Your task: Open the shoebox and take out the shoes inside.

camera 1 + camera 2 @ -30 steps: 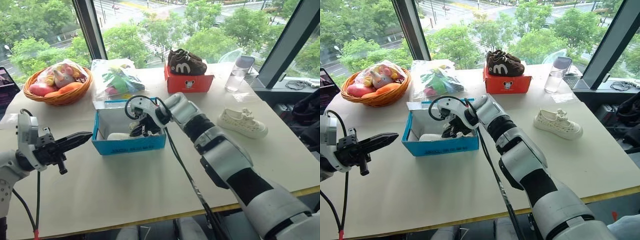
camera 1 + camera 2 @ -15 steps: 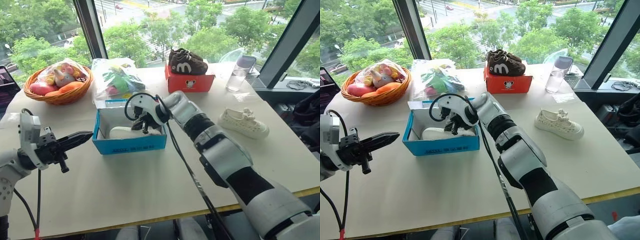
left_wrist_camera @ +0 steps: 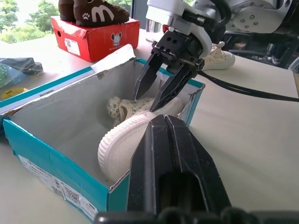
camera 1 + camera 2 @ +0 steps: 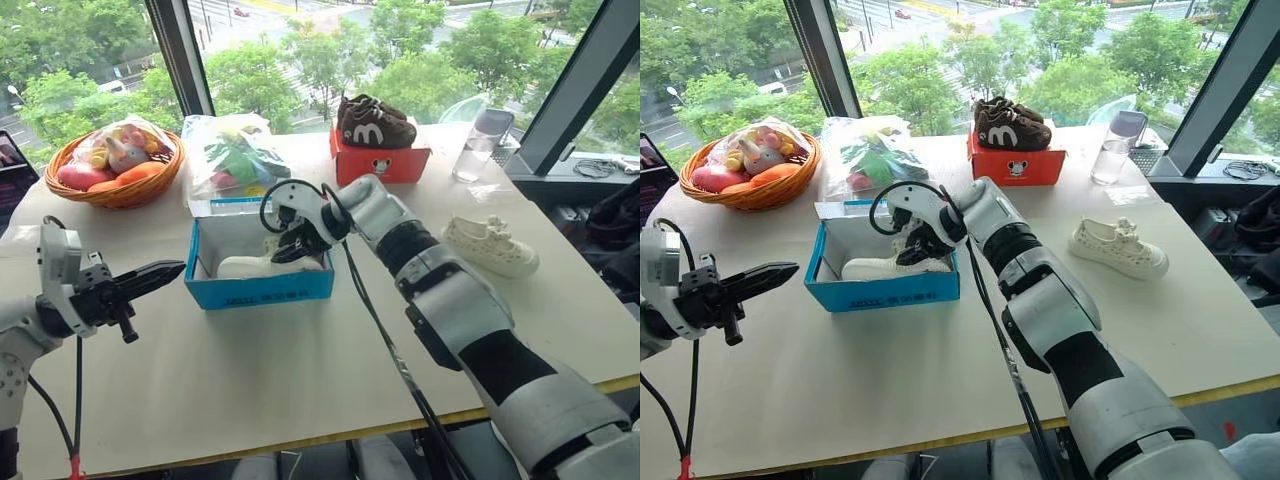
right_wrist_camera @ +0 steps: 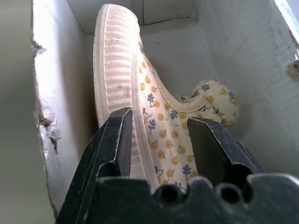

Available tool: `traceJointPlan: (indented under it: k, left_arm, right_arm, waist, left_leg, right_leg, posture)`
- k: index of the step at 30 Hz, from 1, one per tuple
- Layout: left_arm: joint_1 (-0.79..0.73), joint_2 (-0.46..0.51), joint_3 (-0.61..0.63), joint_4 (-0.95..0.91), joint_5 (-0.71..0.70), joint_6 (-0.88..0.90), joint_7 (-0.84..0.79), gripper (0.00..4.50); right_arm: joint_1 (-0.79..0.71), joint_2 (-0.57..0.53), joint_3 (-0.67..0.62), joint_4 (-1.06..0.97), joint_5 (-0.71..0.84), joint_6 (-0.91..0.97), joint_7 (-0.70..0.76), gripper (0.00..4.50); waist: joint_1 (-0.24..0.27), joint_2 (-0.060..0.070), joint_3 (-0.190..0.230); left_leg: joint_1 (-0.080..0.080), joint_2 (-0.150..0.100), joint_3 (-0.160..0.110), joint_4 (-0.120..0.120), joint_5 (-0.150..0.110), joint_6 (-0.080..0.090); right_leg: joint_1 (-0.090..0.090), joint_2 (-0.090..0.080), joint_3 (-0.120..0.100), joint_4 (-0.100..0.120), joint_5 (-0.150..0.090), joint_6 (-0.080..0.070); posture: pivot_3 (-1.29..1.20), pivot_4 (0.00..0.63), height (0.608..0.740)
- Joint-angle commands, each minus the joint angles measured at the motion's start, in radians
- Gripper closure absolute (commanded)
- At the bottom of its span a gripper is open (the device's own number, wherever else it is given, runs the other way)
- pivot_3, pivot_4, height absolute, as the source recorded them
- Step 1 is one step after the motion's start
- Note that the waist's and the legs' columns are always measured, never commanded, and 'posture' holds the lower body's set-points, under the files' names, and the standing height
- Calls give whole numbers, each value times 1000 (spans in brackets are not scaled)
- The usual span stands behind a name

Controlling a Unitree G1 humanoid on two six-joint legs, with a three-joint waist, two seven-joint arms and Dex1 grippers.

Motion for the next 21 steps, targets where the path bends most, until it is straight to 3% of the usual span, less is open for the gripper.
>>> traceJointPlan:
  k: [1,9,21]
  left_arm:
    - [-12,14,9,-4,0,-15,-7,4500]
    - [-17,11,0,-2,5,-15,-8,4500]
    - [-9,17,10,-6,16,-14,-5,4500]
  right_arm:
    - [-22,-11,-26,-21,9,49,18,2179]
    - [-55,28,-61,-117,48,147,57,2179]
    - [9,38,-10,-55,-25,41,-39,2179]
  waist:
    - [0,0,0]
    - [-8,0,0]
    - [-11,0,0]
  left_leg:
    - [0,0,0,0,0,0]
    - [-2,0,0,0,0,-1]
    - [-7,0,0,0,-1,-2]
  right_leg:
    - [0,0,0,0,0,0]
    - [-2,0,0,0,0,0]
    - [-9,0,0,2,1,-1]
  posture:
    - [0,150,740]
    - [0,150,740]
    - [0,150,740]
